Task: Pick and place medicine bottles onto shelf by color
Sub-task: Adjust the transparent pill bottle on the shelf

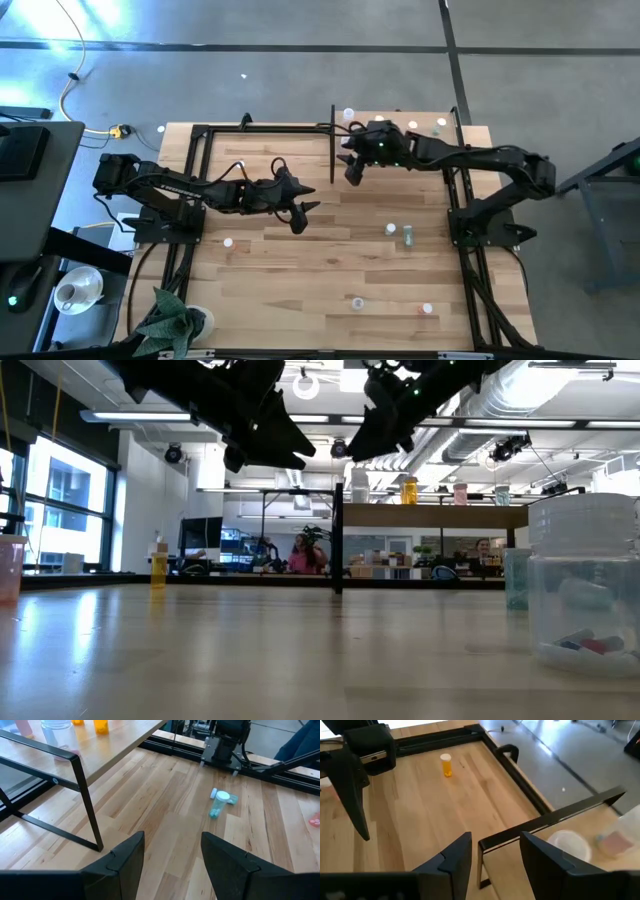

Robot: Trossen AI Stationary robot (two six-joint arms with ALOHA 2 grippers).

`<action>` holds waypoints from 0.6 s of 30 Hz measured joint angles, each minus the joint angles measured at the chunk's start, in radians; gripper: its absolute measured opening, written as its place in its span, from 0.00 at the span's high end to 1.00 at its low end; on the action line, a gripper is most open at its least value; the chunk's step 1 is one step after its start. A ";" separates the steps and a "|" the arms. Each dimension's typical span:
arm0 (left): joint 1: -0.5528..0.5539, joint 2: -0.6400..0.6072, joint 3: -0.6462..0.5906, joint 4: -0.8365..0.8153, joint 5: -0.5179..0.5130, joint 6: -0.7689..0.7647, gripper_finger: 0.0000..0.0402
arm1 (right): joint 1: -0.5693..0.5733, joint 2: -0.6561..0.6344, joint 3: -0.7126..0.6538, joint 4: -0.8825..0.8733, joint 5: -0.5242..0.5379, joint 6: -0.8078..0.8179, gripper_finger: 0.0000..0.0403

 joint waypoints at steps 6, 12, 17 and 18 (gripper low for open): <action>0.000 0.000 0.000 -0.001 0.000 0.000 0.54 | 0.000 0.017 0.001 0.006 0.001 0.014 0.61; 0.000 0.000 0.000 0.001 0.000 -0.003 0.54 | -0.029 0.038 0.002 -0.007 0.004 0.057 0.61; 0.000 0.000 0.000 -0.003 0.000 -0.001 0.54 | -0.046 0.066 0.002 0.011 0.032 0.065 0.61; 0.000 0.000 0.000 -0.007 0.000 -0.001 0.54 | -0.047 0.069 0.002 0.010 0.048 0.071 0.61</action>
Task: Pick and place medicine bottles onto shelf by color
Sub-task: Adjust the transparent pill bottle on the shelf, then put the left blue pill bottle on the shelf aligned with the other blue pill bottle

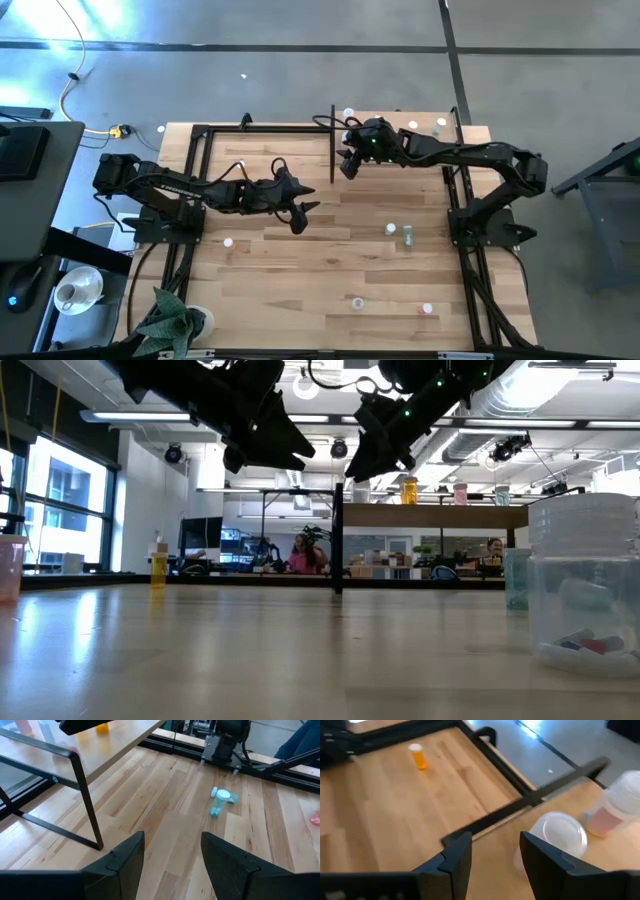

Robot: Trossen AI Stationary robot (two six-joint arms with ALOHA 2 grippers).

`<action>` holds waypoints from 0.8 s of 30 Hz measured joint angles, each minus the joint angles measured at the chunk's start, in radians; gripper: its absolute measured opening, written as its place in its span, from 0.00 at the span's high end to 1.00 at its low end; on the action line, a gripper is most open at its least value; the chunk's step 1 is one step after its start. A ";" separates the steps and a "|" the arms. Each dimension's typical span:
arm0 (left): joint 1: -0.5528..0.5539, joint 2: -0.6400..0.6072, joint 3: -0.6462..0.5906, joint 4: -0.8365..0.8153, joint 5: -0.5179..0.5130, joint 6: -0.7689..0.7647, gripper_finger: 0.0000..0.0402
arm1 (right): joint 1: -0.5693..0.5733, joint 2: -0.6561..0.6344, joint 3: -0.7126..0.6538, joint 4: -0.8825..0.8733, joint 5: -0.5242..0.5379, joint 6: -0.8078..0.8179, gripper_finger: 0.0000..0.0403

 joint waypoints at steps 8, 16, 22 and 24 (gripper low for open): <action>0.000 0.000 0.000 -0.009 0.000 0.000 0.54 | -0.001 0.001 0.000 0.002 0.052 0.001 0.61; 0.000 0.000 0.000 -0.011 0.000 0.000 0.54 | 0.003 -0.010 -0.002 -0.016 0.024 -0.018 0.61; 0.000 0.000 0.000 -0.015 0.000 0.000 0.54 | 0.031 -0.098 -0.002 -0.069 -0.002 -0.029 0.61; 0.000 0.000 0.000 -0.015 0.000 0.000 0.54 | 0.047 -0.144 -0.002 -0.108 -0.004 -0.029 0.61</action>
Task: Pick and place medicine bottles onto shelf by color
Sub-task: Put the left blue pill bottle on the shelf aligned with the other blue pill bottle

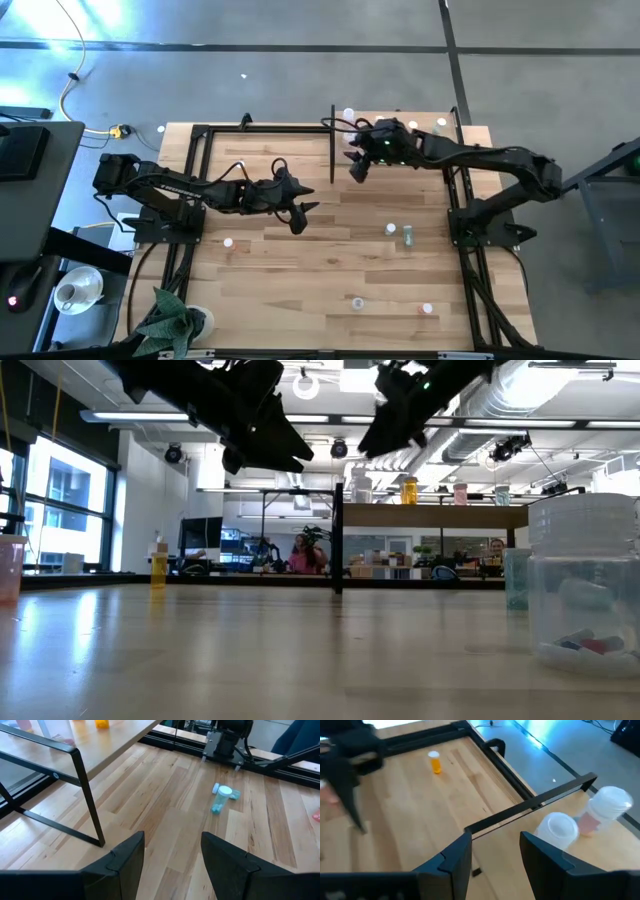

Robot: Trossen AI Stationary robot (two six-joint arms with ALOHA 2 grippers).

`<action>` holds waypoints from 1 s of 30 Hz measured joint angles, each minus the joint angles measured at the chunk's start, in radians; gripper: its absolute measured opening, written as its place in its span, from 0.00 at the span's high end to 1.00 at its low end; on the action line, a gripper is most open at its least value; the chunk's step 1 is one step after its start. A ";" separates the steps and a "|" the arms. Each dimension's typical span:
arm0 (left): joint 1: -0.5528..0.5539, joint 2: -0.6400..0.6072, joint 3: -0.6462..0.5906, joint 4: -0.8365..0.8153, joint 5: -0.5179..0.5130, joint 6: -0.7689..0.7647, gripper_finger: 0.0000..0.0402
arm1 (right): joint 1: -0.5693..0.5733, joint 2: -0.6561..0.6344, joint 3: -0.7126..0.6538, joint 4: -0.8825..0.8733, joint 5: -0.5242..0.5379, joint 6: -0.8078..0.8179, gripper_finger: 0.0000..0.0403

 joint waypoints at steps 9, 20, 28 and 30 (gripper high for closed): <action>0.000 0.000 0.000 0.000 0.000 -0.002 0.54 | 0.123 -0.186 0.000 -0.248 -0.071 -0.005 0.61; -0.001 0.000 0.000 0.000 0.001 -0.018 0.54 | 0.331 -0.275 -0.141 -0.453 -0.097 0.046 0.61; -0.001 0.000 0.000 0.000 0.001 -0.018 0.54 | 0.421 -0.319 -0.250 -0.454 -0.090 0.151 0.61; -0.001 0.000 0.000 0.000 0.001 -0.018 0.54 | 0.438 -0.326 -0.270 -0.453 -0.077 0.172 0.61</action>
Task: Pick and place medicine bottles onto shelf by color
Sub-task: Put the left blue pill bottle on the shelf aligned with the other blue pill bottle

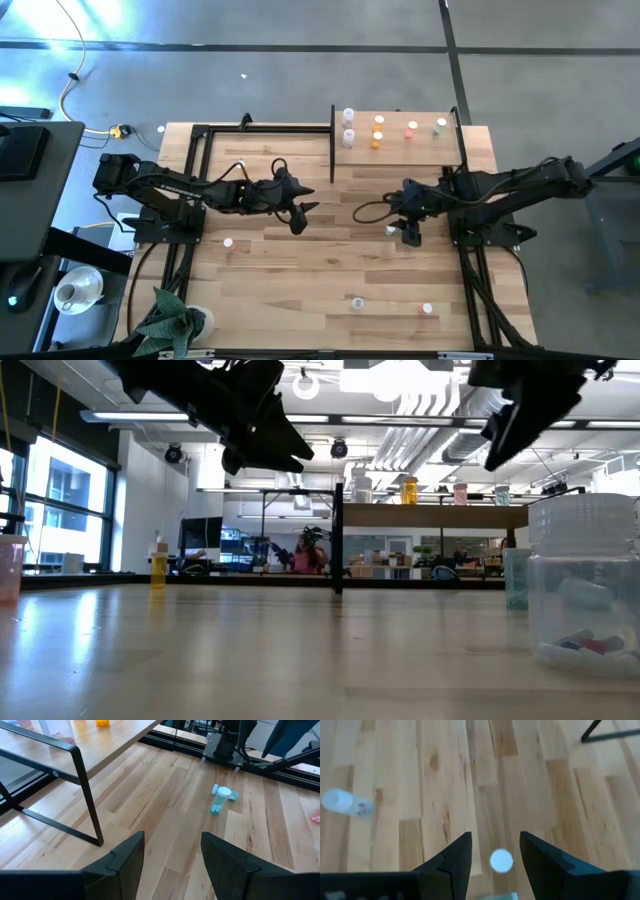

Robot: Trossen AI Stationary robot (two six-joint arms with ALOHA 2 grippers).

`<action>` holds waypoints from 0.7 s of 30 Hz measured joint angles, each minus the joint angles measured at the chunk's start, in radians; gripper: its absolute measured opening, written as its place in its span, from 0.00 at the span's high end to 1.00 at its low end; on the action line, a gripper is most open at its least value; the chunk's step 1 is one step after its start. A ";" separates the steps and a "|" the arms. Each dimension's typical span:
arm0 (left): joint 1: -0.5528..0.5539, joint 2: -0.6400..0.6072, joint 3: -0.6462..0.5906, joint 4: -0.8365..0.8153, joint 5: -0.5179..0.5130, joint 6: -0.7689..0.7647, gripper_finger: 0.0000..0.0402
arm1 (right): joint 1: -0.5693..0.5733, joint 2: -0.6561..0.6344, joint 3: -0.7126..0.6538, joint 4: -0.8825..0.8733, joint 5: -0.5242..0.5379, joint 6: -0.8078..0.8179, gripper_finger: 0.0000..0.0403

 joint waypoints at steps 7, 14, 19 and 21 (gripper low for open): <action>0.000 0.000 0.000 0.000 0.000 0.000 0.54 | 0.061 -0.041 -0.086 0.002 0.050 0.084 0.61; 0.000 0.000 0.000 0.000 0.000 0.000 0.54 | 0.115 -0.120 -0.198 0.029 0.088 0.187 0.61; 0.000 0.000 0.000 0.000 0.000 0.000 0.54 | 0.140 -0.142 -0.276 0.133 0.097 0.168 0.61; 0.000 0.000 0.000 0.000 0.000 0.000 0.54 | 0.148 -0.141 -0.307 0.176 0.108 0.136 0.61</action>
